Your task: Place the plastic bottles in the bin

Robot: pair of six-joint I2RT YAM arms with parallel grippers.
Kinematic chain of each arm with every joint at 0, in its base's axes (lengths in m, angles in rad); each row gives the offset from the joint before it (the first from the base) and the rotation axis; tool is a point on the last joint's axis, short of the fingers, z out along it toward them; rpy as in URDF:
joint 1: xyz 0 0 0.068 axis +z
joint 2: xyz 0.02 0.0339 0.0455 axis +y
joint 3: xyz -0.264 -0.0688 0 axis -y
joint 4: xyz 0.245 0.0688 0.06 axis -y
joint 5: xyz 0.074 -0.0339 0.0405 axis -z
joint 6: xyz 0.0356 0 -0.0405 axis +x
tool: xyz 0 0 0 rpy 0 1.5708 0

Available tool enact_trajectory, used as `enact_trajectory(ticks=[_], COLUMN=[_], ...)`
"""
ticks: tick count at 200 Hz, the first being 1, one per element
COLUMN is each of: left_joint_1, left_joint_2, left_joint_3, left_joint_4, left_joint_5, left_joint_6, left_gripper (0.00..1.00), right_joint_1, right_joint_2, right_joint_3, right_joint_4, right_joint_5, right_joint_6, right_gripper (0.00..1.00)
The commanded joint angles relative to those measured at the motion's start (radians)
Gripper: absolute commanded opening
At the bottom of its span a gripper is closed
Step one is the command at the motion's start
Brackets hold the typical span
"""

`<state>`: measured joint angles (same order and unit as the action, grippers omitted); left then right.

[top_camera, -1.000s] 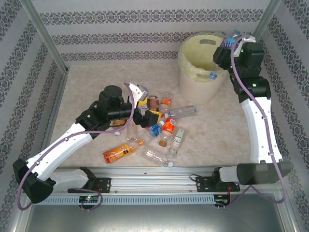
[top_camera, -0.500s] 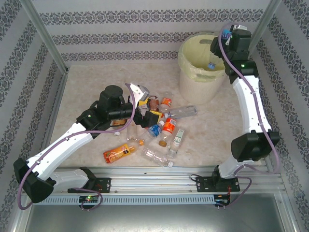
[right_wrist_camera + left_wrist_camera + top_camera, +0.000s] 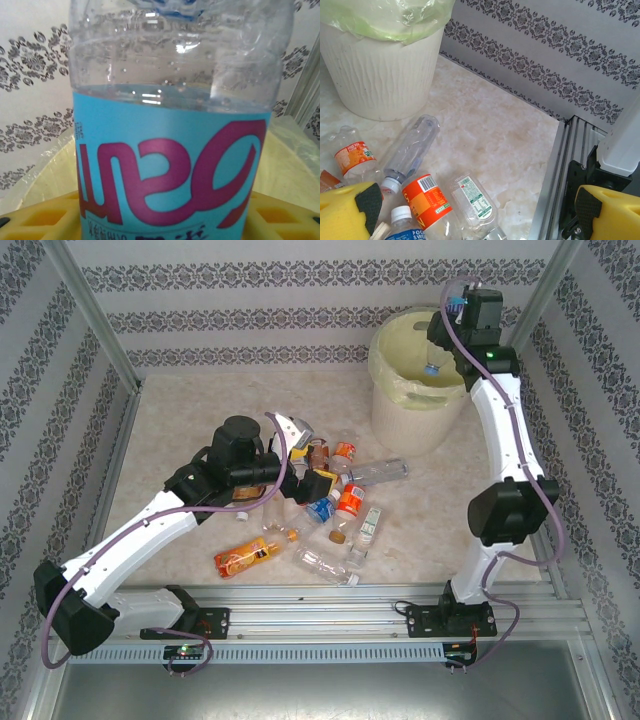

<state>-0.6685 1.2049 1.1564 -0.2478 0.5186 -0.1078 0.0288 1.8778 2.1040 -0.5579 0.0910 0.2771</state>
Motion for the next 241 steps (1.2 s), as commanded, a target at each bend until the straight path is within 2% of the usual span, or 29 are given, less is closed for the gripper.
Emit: enact_trajectory(ticks=[1,88,192,241], left_joint_1=[-0.014,-0.014,-0.014,-0.014], left_joint_2=[0.006,0.014,0.007,0.009], left_joint_3=[0.008,0.006,0.008,0.008], left_joint_4=[-0.007,-0.008,-0.018,-0.019], left_joint_5=[0.004,0.003,-0.003,-0.004], left_joint_6=[0.027,0.03,0.036,0.036], left_gripper=[1.0,1.0,1.0,1.0], right_joint_1=[0.016,0.028,0.037,0.041], right_joint_2=[0.059,0.289,0.33,0.317], right_joint_3=[0.081,0.385,0.39,0.392], right_joint_4=[-0.099,-0.376,-0.413,-0.413], right_joint_5=[-0.035,-0.123,-0.172,-0.172], right_joint_6=[-0.028,-0.047,-0.041,-0.042], right_gripper=[0.61,0.63,0.67,0.78])
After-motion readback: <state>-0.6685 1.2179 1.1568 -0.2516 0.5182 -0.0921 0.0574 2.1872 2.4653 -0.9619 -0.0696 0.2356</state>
